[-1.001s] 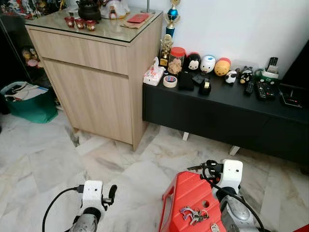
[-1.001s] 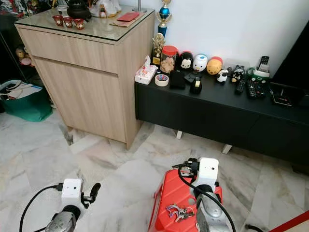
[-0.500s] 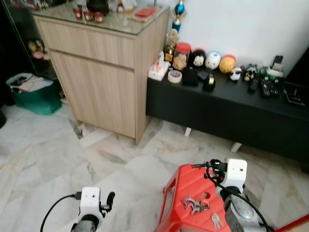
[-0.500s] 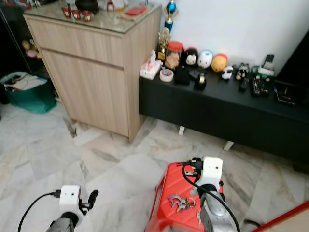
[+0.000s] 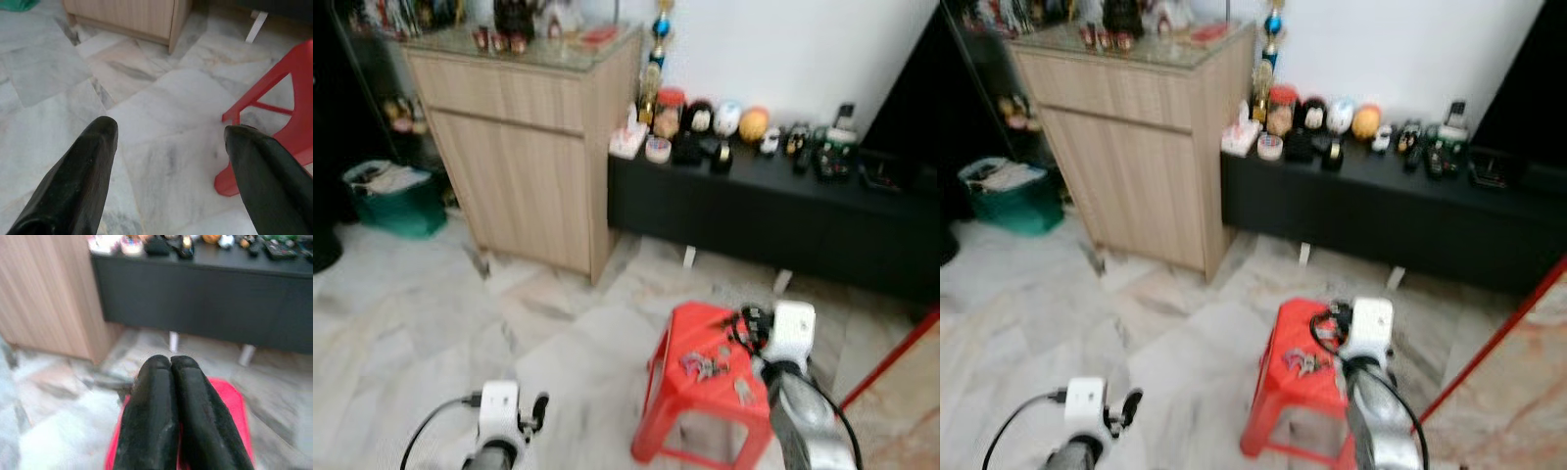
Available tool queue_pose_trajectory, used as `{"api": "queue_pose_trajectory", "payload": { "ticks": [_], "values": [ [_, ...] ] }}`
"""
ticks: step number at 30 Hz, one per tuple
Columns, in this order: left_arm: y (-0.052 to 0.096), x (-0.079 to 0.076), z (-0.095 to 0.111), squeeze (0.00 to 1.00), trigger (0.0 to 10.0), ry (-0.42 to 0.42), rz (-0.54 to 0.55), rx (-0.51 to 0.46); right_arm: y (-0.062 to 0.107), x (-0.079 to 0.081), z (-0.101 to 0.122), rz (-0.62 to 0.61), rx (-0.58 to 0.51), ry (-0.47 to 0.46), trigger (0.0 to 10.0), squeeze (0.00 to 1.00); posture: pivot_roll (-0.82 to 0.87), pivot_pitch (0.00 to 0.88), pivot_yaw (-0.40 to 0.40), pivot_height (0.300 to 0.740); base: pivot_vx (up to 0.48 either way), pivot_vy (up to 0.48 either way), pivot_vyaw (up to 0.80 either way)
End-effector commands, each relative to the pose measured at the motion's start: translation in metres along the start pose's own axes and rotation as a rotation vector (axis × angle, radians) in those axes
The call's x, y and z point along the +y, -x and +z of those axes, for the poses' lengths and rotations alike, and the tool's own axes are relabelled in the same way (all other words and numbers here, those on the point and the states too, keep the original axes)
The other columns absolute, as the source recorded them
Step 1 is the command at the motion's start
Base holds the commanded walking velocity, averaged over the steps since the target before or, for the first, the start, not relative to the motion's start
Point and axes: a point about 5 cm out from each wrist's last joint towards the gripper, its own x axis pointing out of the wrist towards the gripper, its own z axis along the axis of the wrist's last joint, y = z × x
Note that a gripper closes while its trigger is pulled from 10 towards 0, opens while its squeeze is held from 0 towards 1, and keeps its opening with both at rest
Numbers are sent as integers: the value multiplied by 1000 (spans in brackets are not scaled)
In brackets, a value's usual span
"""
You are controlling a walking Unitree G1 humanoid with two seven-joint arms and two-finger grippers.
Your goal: Hang keys on a hook
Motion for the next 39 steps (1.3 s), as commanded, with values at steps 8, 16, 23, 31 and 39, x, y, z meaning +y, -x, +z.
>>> {"api": "queue_pose_trajectory", "payload": {
  "ticks": [8, 16, 23, 31, 39],
  "values": [
    [-1, -3, -5, 0, 10000, 9, -4, 22, -5, -5, 8, -34, -31, -1, 10000, 0, 60, 0, -95, 740, -346, 0, 0],
    [-5, -6, -2, 0, 10000, 10, -11, 16, -7, -7, 6, -51, -24, -5, 10000, 0, 43, 0, -96, 740, 0, 0, -70],
    [-4, -9, -6, 0, 10000, -6, -17, 32, -7, -6, 6, -44, -21, -1, 10000, 0, 40, 0, -98, 740, 0, 0, -745],
    [-2, -9, -12, 0, 10000, -17, -27, 65, -8, -6, 8, -50, -30, -3, 10000, 0, 23, 0, -79, 740, 0, 0, -800],
    [-4, -10, -12, 0, 10000, -33, -28, 78, -8, -9, 10, -72, -50, -12, 10000, 0, 11, 0, -82, 740, 0, 0, -600]
  ]
}}
